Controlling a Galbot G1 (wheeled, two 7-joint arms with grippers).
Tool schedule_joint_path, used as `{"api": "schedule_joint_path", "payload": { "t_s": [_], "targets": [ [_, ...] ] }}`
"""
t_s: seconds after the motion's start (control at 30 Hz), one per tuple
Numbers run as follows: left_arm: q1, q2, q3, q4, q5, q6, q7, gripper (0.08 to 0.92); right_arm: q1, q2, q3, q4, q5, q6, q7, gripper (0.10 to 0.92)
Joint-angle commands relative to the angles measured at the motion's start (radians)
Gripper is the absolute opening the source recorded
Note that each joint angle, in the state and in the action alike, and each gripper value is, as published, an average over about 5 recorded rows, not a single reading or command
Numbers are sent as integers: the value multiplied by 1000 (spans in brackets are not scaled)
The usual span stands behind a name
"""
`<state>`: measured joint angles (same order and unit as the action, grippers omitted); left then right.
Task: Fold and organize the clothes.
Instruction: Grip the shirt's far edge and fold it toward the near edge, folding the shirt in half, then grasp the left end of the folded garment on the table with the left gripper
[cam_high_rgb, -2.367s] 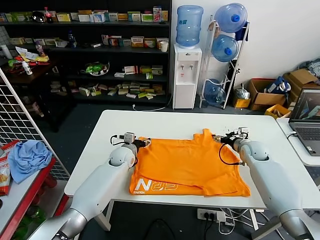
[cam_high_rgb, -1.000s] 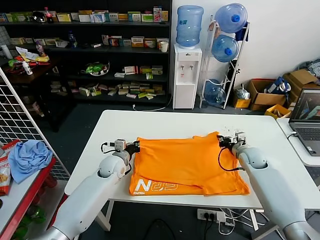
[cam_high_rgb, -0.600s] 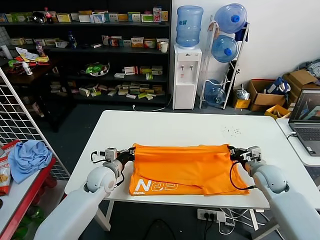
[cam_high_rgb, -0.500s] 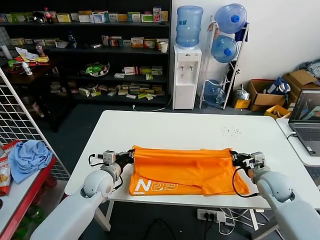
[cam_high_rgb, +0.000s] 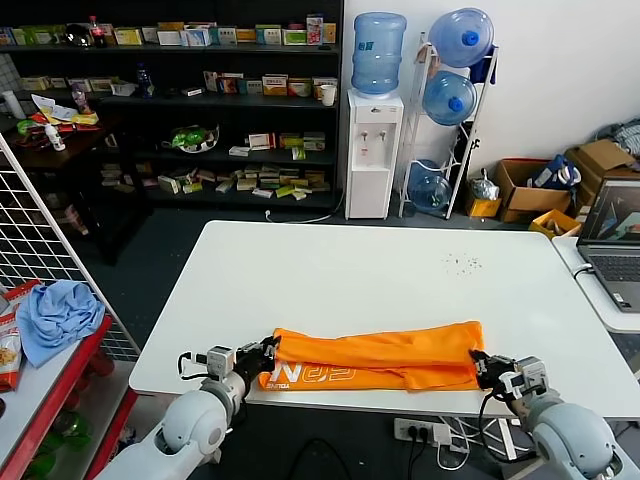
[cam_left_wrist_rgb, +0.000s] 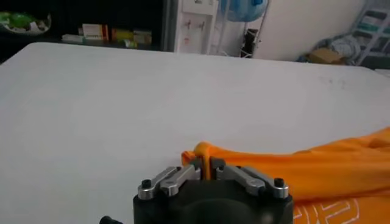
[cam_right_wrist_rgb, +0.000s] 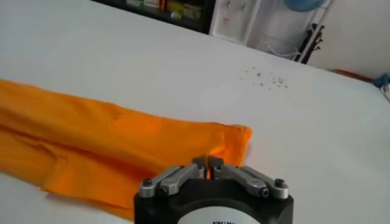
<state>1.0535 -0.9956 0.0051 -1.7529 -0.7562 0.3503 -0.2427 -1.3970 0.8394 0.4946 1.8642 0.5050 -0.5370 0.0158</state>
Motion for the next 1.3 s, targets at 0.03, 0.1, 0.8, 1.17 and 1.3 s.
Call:
{"api": "schedule_joint_path", "payload": {
  "t_s": [0.03, 0.1, 0.8, 1.17, 1.3],
  "targets": [
    [62, -17, -21, -6, 56, -69, 6, 275, -99, -4, 43, 69, -1, 12, 17, 287],
    [60, -16, -27, -5, 48, -48, -7, 327, -102, -5, 45, 79, 0, 14, 16, 339],
    [89, -48, -30, 11, -23, -8, -28, 700, -101, -8, 38, 113, -1, 8, 14, 821],
    [81, -57, -38, 19, -1, -40, -7, 380, -81, 7, 26, 105, -3, 10, 22, 823],
    [44, -52, -50, 33, -11, -39, -19, 268, -68, 25, 14, 103, -11, 27, 35, 823]
  ]
}}
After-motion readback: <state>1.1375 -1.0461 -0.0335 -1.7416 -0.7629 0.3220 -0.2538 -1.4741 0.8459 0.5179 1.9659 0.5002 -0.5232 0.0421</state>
